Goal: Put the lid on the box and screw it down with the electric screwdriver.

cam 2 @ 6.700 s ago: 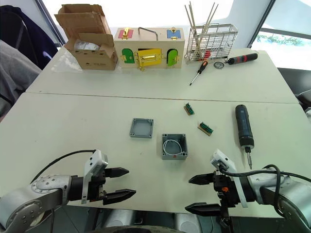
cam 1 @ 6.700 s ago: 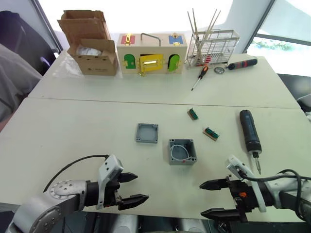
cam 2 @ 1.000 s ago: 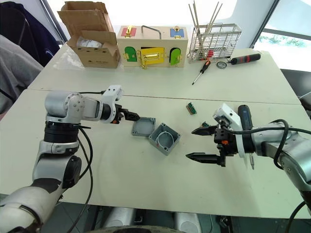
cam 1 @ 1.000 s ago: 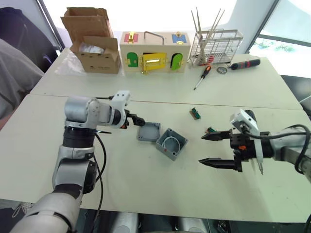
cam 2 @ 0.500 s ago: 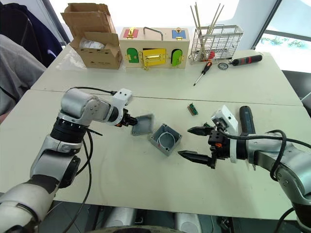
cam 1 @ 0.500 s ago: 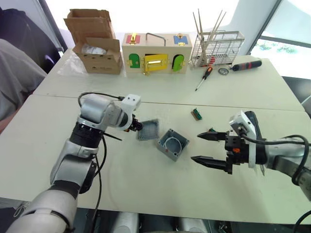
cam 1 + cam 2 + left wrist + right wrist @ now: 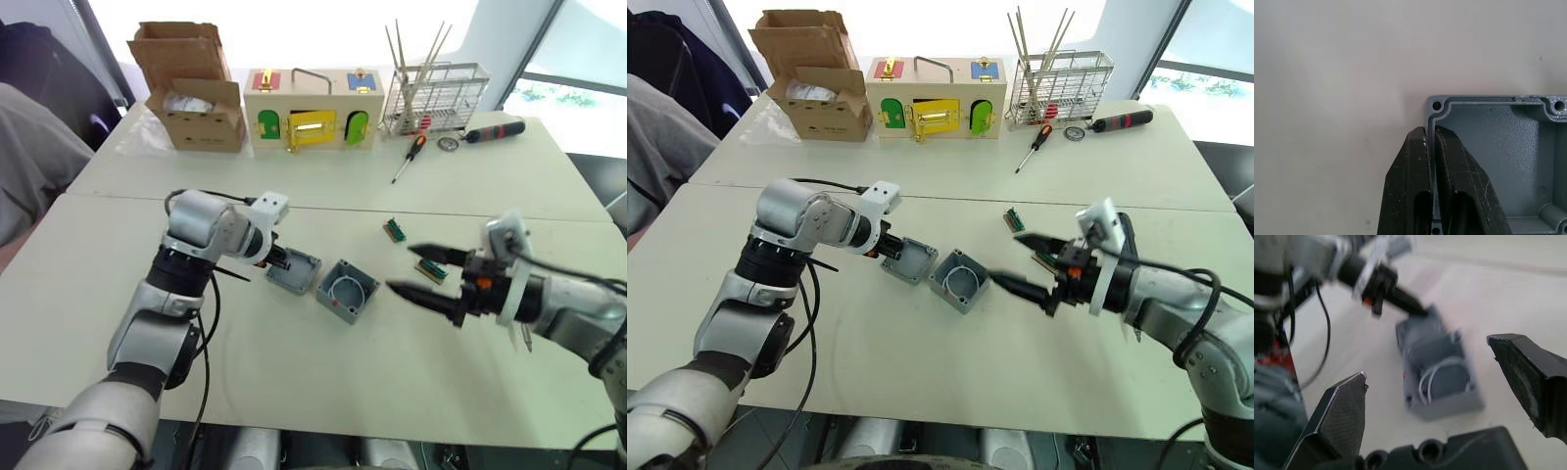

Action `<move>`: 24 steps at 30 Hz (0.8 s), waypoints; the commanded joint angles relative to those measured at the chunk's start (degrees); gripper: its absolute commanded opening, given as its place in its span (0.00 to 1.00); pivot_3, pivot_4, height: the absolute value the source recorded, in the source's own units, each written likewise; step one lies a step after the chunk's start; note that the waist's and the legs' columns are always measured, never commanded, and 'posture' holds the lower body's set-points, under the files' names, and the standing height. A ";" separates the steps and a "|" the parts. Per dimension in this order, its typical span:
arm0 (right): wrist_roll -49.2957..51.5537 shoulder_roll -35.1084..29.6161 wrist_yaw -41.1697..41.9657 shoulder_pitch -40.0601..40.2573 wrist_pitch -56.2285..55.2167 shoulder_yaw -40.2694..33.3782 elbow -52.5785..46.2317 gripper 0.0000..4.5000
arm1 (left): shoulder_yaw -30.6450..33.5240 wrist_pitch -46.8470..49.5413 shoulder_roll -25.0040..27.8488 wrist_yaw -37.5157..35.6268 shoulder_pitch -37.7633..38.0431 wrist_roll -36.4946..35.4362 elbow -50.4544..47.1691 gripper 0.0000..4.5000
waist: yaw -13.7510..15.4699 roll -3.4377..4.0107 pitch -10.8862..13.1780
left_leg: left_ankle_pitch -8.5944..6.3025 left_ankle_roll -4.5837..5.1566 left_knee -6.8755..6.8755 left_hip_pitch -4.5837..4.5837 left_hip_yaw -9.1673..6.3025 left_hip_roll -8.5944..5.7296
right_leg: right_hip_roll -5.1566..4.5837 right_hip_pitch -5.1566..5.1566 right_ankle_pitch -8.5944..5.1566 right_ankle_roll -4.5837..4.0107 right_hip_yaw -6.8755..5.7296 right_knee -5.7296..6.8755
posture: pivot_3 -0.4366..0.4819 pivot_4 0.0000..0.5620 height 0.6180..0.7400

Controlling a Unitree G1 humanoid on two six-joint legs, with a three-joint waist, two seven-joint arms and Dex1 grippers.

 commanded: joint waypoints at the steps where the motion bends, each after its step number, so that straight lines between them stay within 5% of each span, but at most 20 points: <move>1: 5.91 3.86 -11.93 -6.39 4.09 -1.78 3.65 1.00 | 5.17 -16.83 2.02 -0.93 -0.94 2.24 -6.68 0.03 | 0.03 -0.02 0.01 | 0.04 -0.08 -0.04 -0.06 0.00 0.00 | -0.01 -0.09 0.00 0.00 0.00 0.01 | 0.48 0.27 1.00; 5: 9.92 10.29 -21.24 -13.43 7.42 1.05 7.86 1.00 | 11.90 -32.33 -1.75 0.47 0.35 1.43 -9.87 0.03 | 0.29 -0.01 0.01 | 0.12 -0.21 -0.29 -0.13 0.00 -0.03 | -0.12 -0.29 0.01 -0.01 -0.04 0.00 | 0.48 0.27 1.00; 11: 8.56 18.48 -28.49 -22.04 5.93 3.47 12.95 1.00 | 8.71 -48.81 -4.88 0.13 3.15 6.27 -12.34 0.03 | 0.21 -0.01 0.01 | 0.16 -0.24 -0.35 -0.15 0.04 -0.12 | -0.11 -0.29 0.01 -0.01 -0.12 0.00 | 0.48 0.27 1.00; 24: 10.18 19.69 -27.37 -28.54 6.55 3.13 18.49 1.00 | 6.42 -54.35 -8.46 -2.46 3.00 7.53 -11.67 0.03 | -0.78 -0.01 0.01 | 0.17 -0.21 -0.42 -0.16 0.03 -0.09 | 0.06 -0.30 0.01 0.00 -0.16 0.05 | 0.48 0.27 1.00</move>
